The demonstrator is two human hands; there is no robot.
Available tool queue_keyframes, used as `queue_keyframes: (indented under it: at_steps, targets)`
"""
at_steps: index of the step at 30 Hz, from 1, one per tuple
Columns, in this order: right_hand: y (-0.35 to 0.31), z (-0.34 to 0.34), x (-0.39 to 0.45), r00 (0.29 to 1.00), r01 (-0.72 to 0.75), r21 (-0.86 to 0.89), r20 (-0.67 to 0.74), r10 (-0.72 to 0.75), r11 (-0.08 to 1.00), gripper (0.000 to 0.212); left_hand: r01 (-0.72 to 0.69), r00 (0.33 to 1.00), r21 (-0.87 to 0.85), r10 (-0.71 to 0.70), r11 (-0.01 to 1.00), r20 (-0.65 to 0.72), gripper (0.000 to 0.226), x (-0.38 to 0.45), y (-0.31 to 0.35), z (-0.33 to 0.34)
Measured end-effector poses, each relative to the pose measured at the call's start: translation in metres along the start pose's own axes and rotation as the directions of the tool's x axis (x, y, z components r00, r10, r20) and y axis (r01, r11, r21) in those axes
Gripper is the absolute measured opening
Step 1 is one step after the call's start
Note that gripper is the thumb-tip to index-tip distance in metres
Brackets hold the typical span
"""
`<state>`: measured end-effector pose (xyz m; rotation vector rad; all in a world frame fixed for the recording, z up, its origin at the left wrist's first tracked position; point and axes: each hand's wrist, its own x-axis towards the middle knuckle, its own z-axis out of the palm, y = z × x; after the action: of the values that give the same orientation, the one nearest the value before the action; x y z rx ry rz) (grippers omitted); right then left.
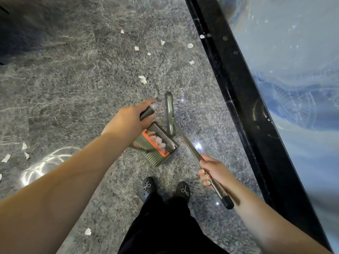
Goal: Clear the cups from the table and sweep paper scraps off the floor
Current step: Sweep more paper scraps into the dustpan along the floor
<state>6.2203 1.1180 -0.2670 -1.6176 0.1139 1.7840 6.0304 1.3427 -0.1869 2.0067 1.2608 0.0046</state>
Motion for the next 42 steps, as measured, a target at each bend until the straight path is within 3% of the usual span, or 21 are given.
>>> queue_keyframes:
  at_steps: [10, 17, 26, 32, 42]
  targets:
    - [-0.038, 0.033, -0.027, 0.997, 0.050, 0.026, -0.057, -0.049, 0.998, 0.038, 0.056, 0.985, -0.111, -0.073, 0.992, -0.156, 0.045, -0.036, -0.052, -0.051]
    - [-0.088, 0.070, -0.014, 0.994, 0.086, -0.017, -0.071, -0.087, 0.996, 0.040, 0.069, 0.960, -0.132, -0.102, 0.989, -0.262, 0.041, -0.006, -0.069, -0.105]
    - [-0.216, 0.095, 0.058, 0.993, 0.082, -0.120, -0.073, -0.091, 0.989, 0.048, 0.090, 0.956, -0.092, -0.112, 0.992, -0.271, 0.042, 0.119, -0.082, -0.165]
    - [-0.316, 0.108, 0.123, 0.996, 0.050, -0.226, -0.057, -0.064, 0.973, 0.037, 0.103, 0.964, -0.071, -0.117, 0.992, -0.238, 0.045, 0.216, -0.080, -0.199]
    - [-0.415, 0.147, 0.202, 0.998, 0.025, -0.227, -0.051, -0.037, 0.974, 0.037, 0.042, 0.994, 0.036, -0.038, 0.998, -0.102, 0.041, 0.359, -0.070, -0.275]
